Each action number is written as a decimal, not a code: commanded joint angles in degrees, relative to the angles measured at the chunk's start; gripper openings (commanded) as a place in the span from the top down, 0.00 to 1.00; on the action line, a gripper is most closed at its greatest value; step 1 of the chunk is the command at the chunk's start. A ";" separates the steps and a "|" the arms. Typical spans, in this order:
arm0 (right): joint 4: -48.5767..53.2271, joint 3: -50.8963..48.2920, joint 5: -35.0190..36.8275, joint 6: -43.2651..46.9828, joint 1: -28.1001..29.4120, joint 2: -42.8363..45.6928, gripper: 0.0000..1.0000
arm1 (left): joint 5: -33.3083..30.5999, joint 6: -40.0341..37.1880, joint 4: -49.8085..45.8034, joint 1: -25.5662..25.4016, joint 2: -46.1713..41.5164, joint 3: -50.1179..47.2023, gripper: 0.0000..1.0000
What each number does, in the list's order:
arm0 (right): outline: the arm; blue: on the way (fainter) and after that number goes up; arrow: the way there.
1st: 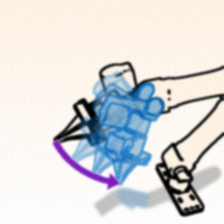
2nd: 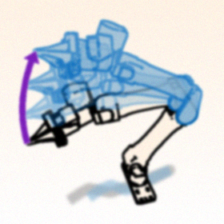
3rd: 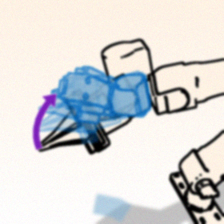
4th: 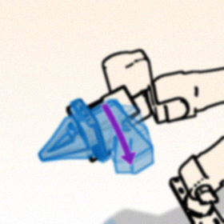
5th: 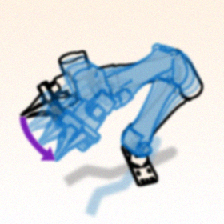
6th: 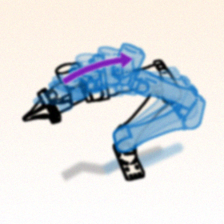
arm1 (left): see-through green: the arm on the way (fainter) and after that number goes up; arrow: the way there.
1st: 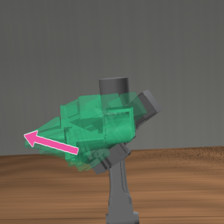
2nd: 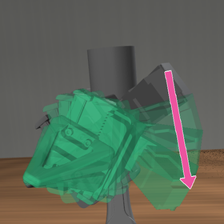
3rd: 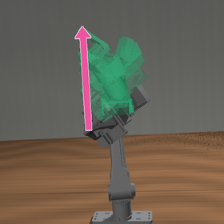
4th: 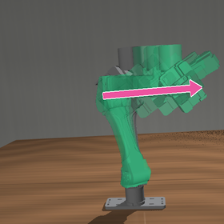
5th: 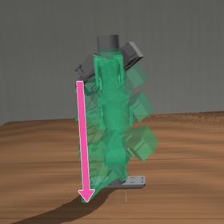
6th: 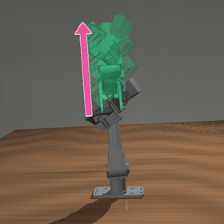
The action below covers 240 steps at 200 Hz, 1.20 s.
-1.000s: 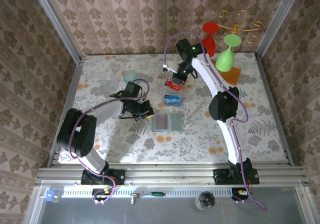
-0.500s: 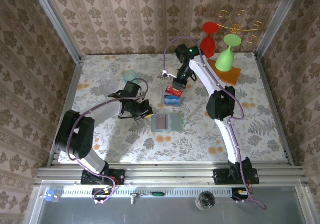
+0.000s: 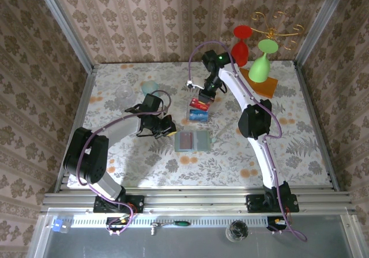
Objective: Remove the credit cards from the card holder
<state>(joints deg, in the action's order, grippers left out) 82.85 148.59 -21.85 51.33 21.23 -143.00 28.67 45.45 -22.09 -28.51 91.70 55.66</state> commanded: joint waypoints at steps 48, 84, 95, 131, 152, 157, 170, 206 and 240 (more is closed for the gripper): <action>-0.85 2.02 -0.19 1.40 -0.49 2.09 1.00 | -0.28 0.60 -2.79 -0.32 -1.44 2.05 0.95; -1.15 2.11 -0.74 1.79 -0.58 2.89 1.00 | -0.37 0.60 -2.98 -0.49 -1.35 2.59 0.95; -1.52 2.14 -0.42 1.75 -0.66 2.99 1.00 | -0.36 0.65 -2.98 -0.58 -1.27 2.64 0.95; -1.72 2.29 0.12 1.75 -0.76 3.16 1.00 | -0.36 0.53 -3.01 -0.83 -1.07 2.87 0.95; -1.81 2.27 0.84 1.80 -0.75 2.90 1.00 | -0.36 0.60 -2.83 -0.84 -0.85 3.05 0.95; -1.81 2.24 0.92 1.85 -0.76 2.90 1.00 | -0.36 0.57 -2.91 -0.91 -0.89 3.13 0.95; -1.73 2.48 0.97 1.84 -0.75 3.05 1.00 | -0.36 0.60 -2.90 -0.97 -0.98 3.13 0.95; -2.72 2.49 0.19 1.80 -0.78 4.09 1.00 | -0.51 0.61 -2.88 -1.04 -1.00 2.88 0.95; -3.54 2.46 0.39 1.48 -0.81 4.68 1.00 | -0.63 0.93 -2.44 -1.11 -1.21 2.39 0.95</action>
<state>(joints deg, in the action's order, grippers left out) 79.77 148.94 -21.43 52.36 20.71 -142.04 28.62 45.45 -24.05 -29.21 91.64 57.43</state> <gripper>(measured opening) 0.041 0.055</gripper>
